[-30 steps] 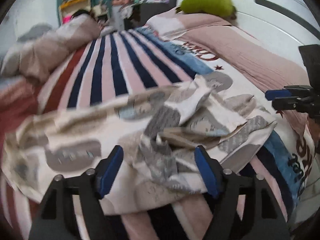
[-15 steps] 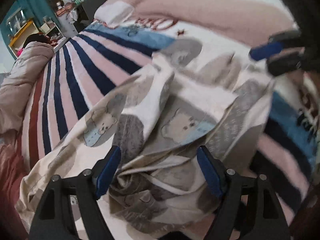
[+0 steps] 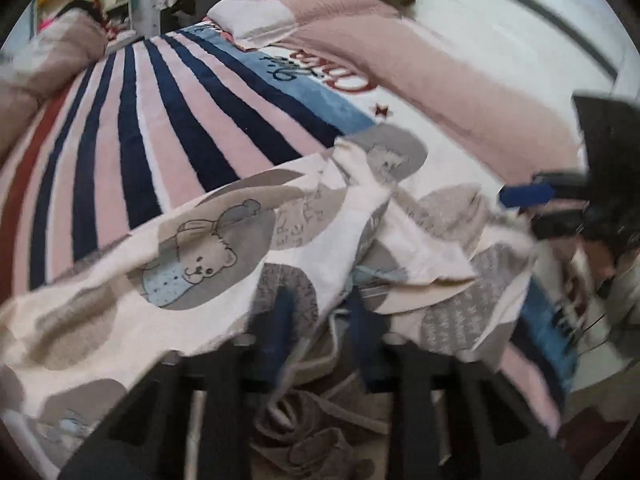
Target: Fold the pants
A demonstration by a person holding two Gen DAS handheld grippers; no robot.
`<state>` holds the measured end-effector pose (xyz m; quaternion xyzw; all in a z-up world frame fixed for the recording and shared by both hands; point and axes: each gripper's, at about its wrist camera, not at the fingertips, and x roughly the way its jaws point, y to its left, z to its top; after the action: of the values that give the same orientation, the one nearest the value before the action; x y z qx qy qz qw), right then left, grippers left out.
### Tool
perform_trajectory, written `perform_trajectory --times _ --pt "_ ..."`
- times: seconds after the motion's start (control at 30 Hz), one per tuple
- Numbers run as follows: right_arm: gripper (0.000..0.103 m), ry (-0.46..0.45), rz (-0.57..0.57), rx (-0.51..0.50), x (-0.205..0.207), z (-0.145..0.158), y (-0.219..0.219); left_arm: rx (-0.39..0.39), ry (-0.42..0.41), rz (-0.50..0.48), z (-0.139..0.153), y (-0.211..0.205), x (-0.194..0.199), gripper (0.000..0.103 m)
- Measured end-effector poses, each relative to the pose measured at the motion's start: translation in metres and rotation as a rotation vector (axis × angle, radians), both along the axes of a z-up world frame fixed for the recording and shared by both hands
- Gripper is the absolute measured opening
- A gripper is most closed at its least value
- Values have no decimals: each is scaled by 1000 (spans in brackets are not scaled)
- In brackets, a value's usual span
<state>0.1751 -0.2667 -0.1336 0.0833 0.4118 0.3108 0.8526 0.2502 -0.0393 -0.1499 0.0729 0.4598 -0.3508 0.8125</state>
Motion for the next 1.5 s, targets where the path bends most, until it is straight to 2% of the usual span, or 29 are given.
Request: perform_trajectory --times 0.13,0.2,0.3,0.37,0.4,0.43,0.5,0.6,0.7,0.8,0.87,0.9,0.93,0.97,1.03,1.13,1.23,1.3,1.33,1.4,1.43,1.5 --pt "40 1 -1 2 4 0 3 -119 -12 84 9 20 -1 6" --pt "40 2 -2 1 5 0 4 -122 -51 164 12 31 -2 5" --pt "40 3 2 -5 7 1 9 -156 -45 208 13 46 -2 5" --pt "40 3 2 -13 9 2 12 -168 -15 183 11 50 1 16" --pt "40 3 2 -15 10 2 13 -175 -6 177 12 51 2 38" --pt "40 3 4 -16 10 2 14 -178 -9 167 13 51 4 56" --pt "40 0 8 -23 11 3 17 -164 -6 122 14 40 11 57" --pt "40 -2 10 -22 10 3 17 -158 45 62 8 23 25 59" --pt "40 1 7 -17 12 1 16 -97 69 58 -4 5 33 59" --pt "40 16 9 -17 15 -6 16 -84 106 52 -15 -8 37 59" --pt "40 26 16 -14 17 -10 16 -88 93 48 -14 -11 35 48" --pt "40 28 17 -11 17 -11 16 -95 95 52 -14 -11 34 35" --pt "40 29 18 -7 18 -12 15 -97 83 68 -11 -9 33 28" --pt "40 31 17 -2 19 -13 15 -89 58 76 -8 -8 32 25" --pt "40 32 13 3 22 -14 14 -74 8 72 -3 -8 27 9" --pt "40 32 8 4 24 -16 14 -90 -1 117 1 2 27 5" --pt "40 29 7 0 24 -16 14 -73 -50 190 7 20 28 4" --pt "40 32 6 -1 24 -15 14 -147 7 183 5 32 34 4" --pt "40 31 5 -3 24 -15 14 -153 16 199 5 34 37 4" --pt "40 26 -1 -5 23 -14 13 -76 -30 258 5 39 38 4" --pt "40 26 -1 -2 23 -13 13 -78 -36 265 5 42 39 4" --pt "40 29 1 0 24 -13 14 -141 12 243 4 48 42 4"
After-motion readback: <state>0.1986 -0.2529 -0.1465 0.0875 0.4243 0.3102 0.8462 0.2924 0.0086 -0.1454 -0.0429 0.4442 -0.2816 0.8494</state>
